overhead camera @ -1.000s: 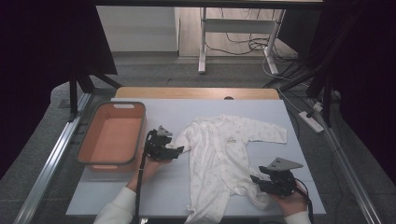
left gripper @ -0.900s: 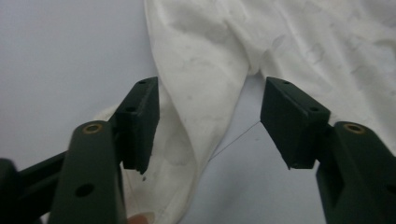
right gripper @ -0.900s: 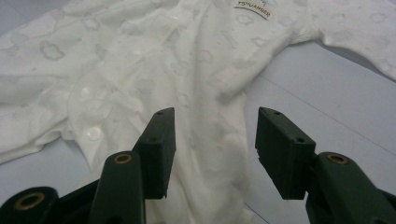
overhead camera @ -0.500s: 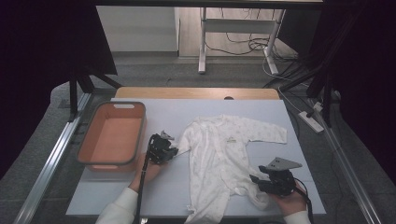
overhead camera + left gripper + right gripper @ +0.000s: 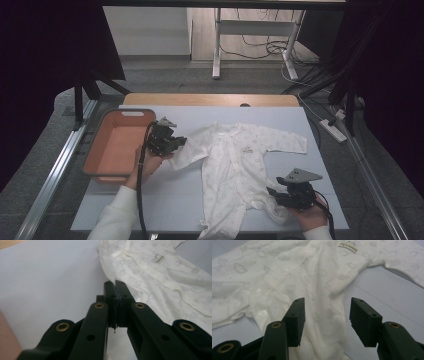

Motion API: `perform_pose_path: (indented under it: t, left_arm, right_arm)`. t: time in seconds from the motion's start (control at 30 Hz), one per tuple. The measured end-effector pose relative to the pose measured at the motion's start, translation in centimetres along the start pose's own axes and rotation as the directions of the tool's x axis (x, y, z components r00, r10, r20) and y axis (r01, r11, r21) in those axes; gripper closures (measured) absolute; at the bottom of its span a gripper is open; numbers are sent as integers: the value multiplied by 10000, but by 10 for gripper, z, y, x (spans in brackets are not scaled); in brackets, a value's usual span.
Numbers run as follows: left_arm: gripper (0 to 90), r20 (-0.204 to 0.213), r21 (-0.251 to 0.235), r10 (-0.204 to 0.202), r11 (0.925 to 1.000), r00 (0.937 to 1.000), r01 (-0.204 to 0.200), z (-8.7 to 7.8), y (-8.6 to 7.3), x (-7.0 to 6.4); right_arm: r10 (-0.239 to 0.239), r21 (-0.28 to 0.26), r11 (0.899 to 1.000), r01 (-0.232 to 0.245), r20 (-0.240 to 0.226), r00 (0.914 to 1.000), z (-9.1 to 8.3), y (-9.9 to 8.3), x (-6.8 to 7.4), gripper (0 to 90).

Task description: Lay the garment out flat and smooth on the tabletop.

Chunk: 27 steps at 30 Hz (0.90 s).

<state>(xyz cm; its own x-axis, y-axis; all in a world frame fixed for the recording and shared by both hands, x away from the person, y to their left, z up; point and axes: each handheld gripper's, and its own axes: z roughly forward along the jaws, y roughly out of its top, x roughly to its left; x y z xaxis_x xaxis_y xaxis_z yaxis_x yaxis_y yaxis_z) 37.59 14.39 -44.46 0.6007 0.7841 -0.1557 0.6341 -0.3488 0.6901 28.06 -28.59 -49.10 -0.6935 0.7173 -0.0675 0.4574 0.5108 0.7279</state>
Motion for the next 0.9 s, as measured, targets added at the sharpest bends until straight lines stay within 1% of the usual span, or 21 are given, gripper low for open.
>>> perform_pose_path:
  t: [0.07,0.13,0.2,0.33,0.37,0.5,0.57,0.6,0.63,0.67,0.7,0.73,0.8,0.87,0.9]
  left_arm:
    - [883,43,136,-182,9997,9998,182,1,5,9]
    - [881,48,144,-308,9994,9995,307,0,8,15]
    - [878,-81,213,-382,9990,9992,383,1,10,20]
    - [868,-106,393,-772,9962,9970,776,4,12,35]
    - [868,-129,434,-812,9957,9966,817,4,12,37]
    - [836,-428,563,-1045,9927,9936,1068,8,11,46]
    - [760,-654,612,-1161,9909,9911,1201,10,10,50]
    - [668,-791,599,-1214,9902,9895,1263,10,10,51]
    - [598,-854,526,-1245,9902,9885,1293,10,10,52]
    - [512,-885,350,-1308,9903,9875,1343,8,10,53]
    - [512,-908,251,-1327,9905,9870,1355,6,10,52]
    - [468,-983,106,-1322,9909,9863,1339,4,10,51]
    - [414,-1104,-239,-1281,9917,9856,1262,-2,9,47]
    - [395,-1084,-479,-1203,9921,9868,1157,-6,8,42]
    - [392,-1010,-582,-1150,9923,9882,1096,-9,7,39]
  right_arm:
    - [12,41,10000,-12,6,10000,0,0,-1,464]
    - [24,27,10000,-24,4,10000,0,-1,-1,463]
    - [42,19,10000,-42,7,10000,0,-1,-2,463]
    - [45,-16,10000,-45,17,10000,-1,-1,-2,459]
    - [45,-16,10000,-45,17,10000,-1,-1,-2,459]
    - [-5,6,10000,5,31,10000,0,-1,-2,457]
    - [-18,17,10000,17,31,10000,0,0,-1,455]
    - [-34,34,10000,34,35,10000,0,0,-1,454]
    - [-32,32,10000,32,34,10000,0,0,-1,454]
    - [-57,23,10000,57,61,10000,0,0,-1,451]
    - [-57,23,10000,57,61,10000,0,0,-1,451]
    - [-70,11,10000,70,69,10000,-1,0,-1,451]
    - [-71,-11,10000,71,89,9999,-1,0,-1,448]
    - [-91,-64,9999,91,84,9999,-1,0,-1,446]
    - [-116,-84,9999,117,89,9999,-1,0,-1,445]
